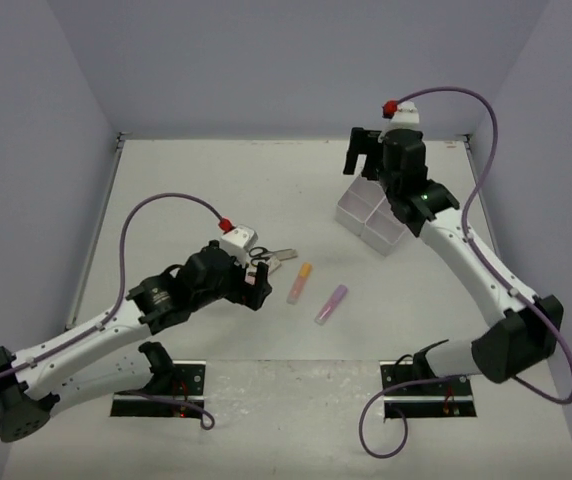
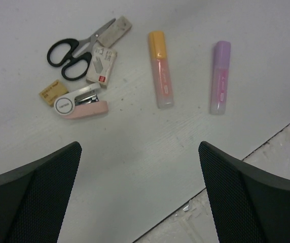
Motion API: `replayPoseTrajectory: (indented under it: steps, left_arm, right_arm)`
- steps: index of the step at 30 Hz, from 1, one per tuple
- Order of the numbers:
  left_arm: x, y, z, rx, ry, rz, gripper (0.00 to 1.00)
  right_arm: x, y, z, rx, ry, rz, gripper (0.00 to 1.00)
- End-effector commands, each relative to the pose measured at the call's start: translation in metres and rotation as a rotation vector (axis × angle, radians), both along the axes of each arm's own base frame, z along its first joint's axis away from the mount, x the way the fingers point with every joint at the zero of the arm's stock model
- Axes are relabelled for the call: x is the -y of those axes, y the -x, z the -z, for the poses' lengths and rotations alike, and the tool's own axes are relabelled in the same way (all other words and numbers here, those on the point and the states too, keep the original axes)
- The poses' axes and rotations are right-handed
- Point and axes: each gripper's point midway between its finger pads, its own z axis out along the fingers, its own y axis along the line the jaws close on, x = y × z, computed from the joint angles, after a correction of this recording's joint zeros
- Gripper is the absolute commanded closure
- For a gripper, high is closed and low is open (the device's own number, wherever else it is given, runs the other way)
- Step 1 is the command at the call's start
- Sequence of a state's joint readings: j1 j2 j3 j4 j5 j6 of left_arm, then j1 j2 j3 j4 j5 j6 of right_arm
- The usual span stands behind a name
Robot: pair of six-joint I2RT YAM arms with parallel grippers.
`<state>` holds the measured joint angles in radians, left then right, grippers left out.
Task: Sort the stationery into containers
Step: Pick up the pen from the center of the board.
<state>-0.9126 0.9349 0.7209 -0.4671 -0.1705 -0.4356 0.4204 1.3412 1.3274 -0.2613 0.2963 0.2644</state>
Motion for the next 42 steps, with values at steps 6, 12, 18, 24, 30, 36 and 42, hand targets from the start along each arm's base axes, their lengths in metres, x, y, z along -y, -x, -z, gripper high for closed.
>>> replayPoseTrajectory:
  steps: [6,12,18,24,30,36,42]
  left_arm:
    - [0.08,-0.047,0.063,-0.121,-0.164,0.063,0.13]
    - [0.101,-0.056,0.09,-0.18,-0.234,0.083,0.27]
    - [0.105,-0.047,0.124,-0.233,-0.352,0.092,0.45]
    - [0.094,-0.033,0.155,-0.287,-0.427,0.098,0.94]
    - [0.083,-0.034,0.124,-0.196,-0.356,0.081,1.0]
    - [0.083,-0.049,0.002,0.165,0.068,0.01,1.0]
    - [0.069,-0.029,-0.071,0.421,0.392,0.062,1.0]
  right_arm:
    - [0.003,0.068,-0.001,0.004,-0.083,-0.139,0.01]
    - [0.004,0.068,0.004,-0.009,-0.068,-0.142,0.01]
    - [0.018,0.063,0.006,0.005,-0.049,-0.076,0.01]
    - [0.018,0.062,0.005,0.03,-0.113,-0.062,0.01]
    - [-0.015,0.074,0.001,0.0,-0.217,-0.243,0.01]
    - [-0.087,0.128,-0.017,-0.043,-0.474,-0.696,0.03]
    - [-0.146,0.165,0.001,-0.178,-0.502,-0.865,0.07]
